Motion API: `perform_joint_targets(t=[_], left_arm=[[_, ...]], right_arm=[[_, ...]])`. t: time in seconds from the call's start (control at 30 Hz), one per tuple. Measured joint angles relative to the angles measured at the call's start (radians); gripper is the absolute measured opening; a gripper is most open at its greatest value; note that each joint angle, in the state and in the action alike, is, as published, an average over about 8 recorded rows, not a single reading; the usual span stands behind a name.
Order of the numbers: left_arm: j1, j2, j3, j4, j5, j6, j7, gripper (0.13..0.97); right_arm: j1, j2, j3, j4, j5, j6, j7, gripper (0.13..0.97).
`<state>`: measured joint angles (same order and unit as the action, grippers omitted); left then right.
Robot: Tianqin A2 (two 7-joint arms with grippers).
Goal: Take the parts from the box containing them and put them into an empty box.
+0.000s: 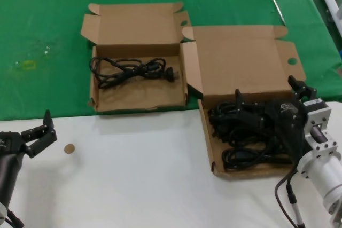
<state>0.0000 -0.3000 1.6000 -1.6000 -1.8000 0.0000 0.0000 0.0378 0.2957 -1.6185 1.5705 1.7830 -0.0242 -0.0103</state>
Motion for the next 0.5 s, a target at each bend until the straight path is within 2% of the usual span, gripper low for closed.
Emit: perform_joint_targets(t=[0.5], left_arm=[[0.000,0.000,0.000,0.000,0.000,0.000,0.000,0.966]], right_arm=[[0.000,0.000,0.000,0.000,0.000,0.000,0.000,0.966]])
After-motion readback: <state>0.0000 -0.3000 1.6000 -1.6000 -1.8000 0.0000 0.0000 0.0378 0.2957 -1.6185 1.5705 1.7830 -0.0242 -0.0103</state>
